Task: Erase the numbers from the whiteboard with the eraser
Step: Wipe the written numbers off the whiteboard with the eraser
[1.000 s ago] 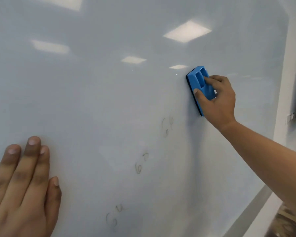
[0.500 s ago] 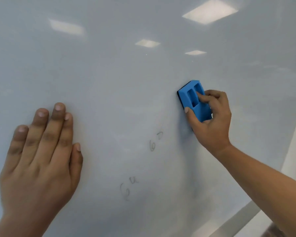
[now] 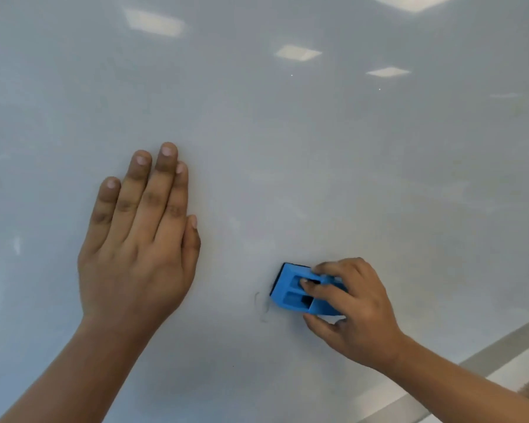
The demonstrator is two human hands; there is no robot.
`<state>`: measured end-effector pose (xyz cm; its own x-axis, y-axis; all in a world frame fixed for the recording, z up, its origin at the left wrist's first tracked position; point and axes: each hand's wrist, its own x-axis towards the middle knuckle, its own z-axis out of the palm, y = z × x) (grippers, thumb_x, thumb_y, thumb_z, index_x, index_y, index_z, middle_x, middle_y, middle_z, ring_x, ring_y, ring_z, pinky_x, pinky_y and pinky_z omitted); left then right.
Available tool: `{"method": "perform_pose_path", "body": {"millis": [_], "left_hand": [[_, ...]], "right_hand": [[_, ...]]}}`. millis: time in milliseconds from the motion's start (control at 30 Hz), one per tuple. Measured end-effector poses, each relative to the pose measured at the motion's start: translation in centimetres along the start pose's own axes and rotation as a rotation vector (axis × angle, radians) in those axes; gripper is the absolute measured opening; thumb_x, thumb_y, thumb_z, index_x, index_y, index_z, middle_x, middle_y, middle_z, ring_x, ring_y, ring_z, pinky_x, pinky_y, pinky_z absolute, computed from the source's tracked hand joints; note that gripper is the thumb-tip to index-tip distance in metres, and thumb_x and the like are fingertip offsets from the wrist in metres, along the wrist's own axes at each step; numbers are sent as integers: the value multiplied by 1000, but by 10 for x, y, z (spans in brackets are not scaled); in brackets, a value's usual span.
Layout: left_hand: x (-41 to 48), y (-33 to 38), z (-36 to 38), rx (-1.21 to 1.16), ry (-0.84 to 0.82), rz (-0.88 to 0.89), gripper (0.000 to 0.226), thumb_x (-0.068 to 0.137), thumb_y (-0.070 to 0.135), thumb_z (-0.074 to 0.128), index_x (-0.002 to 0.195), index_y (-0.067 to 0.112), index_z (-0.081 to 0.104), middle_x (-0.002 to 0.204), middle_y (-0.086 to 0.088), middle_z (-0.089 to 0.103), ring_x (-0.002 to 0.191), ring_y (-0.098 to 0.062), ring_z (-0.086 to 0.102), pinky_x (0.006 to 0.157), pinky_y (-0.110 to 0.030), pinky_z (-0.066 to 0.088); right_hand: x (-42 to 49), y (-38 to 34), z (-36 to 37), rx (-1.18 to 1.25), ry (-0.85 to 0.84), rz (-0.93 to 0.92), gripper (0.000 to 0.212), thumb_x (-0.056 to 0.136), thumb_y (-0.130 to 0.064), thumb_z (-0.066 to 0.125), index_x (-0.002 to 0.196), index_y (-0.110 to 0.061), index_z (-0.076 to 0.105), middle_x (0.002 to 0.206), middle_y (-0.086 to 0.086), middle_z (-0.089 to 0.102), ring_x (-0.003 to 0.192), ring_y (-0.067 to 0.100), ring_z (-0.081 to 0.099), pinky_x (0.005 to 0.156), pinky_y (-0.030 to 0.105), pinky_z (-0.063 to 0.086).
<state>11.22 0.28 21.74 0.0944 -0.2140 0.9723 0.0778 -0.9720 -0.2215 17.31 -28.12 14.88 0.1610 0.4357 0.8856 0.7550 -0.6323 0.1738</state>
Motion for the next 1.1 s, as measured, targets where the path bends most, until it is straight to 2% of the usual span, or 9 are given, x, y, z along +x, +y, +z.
{"method": "perform_pose_path", "body": {"millis": [200, 367, 500, 700, 767, 867, 933, 1000, 1100], "left_hand": [[2, -1, 0, 28, -5, -6, 55, 104, 19, 44, 155, 2, 32, 162, -13, 29, 151, -30, 27, 124, -46, 21], [2, 1, -2, 22, -24, -21, 54, 105, 21, 42, 154, 2, 32, 162, -11, 27, 151, -29, 26, 125, -43, 18], [3, 0, -5, 18, -40, -14, 54, 105, 21, 42, 155, 3, 31, 163, -11, 28, 152, -27, 24, 125, -44, 20], [1, -2, -5, -13, -28, -3, 54, 102, 14, 44, 154, 2, 34, 162, -12, 30, 152, -27, 25, 125, -44, 20], [3, -4, -6, -90, 1, -25, 52, 98, 6, 45, 150, 1, 41, 160, -13, 34, 151, -26, 28, 125, -43, 22], [8, -6, -15, -202, 27, -55, 52, 93, -2, 43, 145, -2, 46, 157, -15, 37, 149, -28, 32, 123, -41, 25], [8, -12, -17, -169, 25, -14, 51, 93, 0, 45, 144, -2, 48, 155, -16, 41, 147, -28, 36, 122, -43, 28], [8, -29, -20, -83, 43, 24, 49, 95, 6, 50, 144, 0, 50, 155, -15, 43, 146, -28, 38, 120, -45, 32], [6, -50, -19, -7, 23, 92, 48, 100, 17, 48, 145, 1, 49, 156, -14, 42, 146, -28, 37, 121, -43, 28]], "right_hand": [[32, -19, 10, 87, 313, 284, 38, 69, -15, 83, 103, -3, 72, 112, 8, 56, 95, 27, 53, 83, 30, 44], [-41, -40, 46, 61, -64, -222, 24, 82, -25, 76, 105, -22, 69, 118, -4, 58, 93, 25, 55, 76, 42, 47], [-46, -32, 36, 11, -200, -342, 18, 84, -27, 73, 101, -22, 71, 110, -2, 65, 86, 24, 58, 67, 41, 47], [136, -25, -20, 4, 315, -5, 38, 79, -25, 78, 113, -11, 72, 118, 10, 64, 91, 30, 57, 81, 44, 46], [174, -33, -24, 53, 354, 39, 39, 78, -24, 78, 114, -9, 72, 124, 8, 62, 94, 29, 54, 83, 43, 45], [144, -50, -4, 39, 233, -204, 32, 80, -26, 75, 111, -16, 74, 126, 0, 65, 92, 29, 59, 80, 45, 45], [91, -59, 12, 2, 8, -413, 20, 92, -35, 61, 110, -34, 69, 123, -15, 61, 88, 18, 59, 80, 32, 47], [56, -56, 13, -180, -255, -503, 30, 101, -44, 34, 108, -50, 62, 107, -24, 59, 83, 3, 55, 73, 14, 43], [58, -8, -8, -95, -124, -491, 20, 92, -38, 58, 105, -33, 72, 111, -9, 67, 84, 17, 61, 75, 27, 47]]}}
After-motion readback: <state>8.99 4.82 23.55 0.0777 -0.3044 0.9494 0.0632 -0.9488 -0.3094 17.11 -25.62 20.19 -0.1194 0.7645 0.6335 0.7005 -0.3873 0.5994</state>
